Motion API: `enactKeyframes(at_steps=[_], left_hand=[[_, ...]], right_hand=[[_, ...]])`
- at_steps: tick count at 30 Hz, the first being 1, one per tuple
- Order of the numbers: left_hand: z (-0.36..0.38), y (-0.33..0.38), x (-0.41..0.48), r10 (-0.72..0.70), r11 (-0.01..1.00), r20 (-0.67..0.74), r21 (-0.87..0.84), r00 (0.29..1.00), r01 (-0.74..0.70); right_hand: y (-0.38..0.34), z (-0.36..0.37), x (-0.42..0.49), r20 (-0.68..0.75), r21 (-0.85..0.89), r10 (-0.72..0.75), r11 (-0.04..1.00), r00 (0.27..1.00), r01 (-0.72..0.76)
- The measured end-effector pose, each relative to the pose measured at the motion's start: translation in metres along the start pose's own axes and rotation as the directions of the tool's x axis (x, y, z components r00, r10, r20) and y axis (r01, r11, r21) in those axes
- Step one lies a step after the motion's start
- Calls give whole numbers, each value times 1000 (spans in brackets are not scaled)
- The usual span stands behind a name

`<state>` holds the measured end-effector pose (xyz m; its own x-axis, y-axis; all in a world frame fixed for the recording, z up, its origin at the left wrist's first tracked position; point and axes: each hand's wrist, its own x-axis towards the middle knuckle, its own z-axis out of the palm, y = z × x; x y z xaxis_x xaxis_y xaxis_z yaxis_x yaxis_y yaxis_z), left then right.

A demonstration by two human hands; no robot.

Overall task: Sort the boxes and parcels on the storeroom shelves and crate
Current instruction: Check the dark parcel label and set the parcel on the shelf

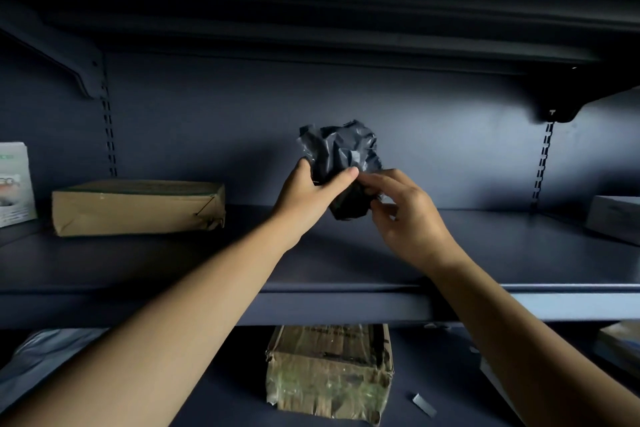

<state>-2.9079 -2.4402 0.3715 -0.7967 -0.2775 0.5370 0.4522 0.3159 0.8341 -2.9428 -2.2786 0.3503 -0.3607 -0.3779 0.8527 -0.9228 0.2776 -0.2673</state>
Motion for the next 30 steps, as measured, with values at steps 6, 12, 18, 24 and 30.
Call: enactKeyframes(at_steps=[6,12,18,24,30], left_hand=[[-1,4,0,-81,994,-59,-78,995,76],[-3,6,1,-88,990,-35,-110,995,84],[-8,-4,8,117,993,-65,41,991,-114],[-4,3,3,74,996,25,-46,997,-73],[-3,1,6,12,994,-3,-105,1000,-13]], right_hand=[[-4,-2,3,-249,64,162,987,955,-150],[4,-3,6,-118,216,487,863,865,-457],[-12,-9,8,-18,552,586,681,810,-481],[-6,-11,9,55,621,680,550,731,-559],[5,-6,9,-98,446,639,714,763,-540]])
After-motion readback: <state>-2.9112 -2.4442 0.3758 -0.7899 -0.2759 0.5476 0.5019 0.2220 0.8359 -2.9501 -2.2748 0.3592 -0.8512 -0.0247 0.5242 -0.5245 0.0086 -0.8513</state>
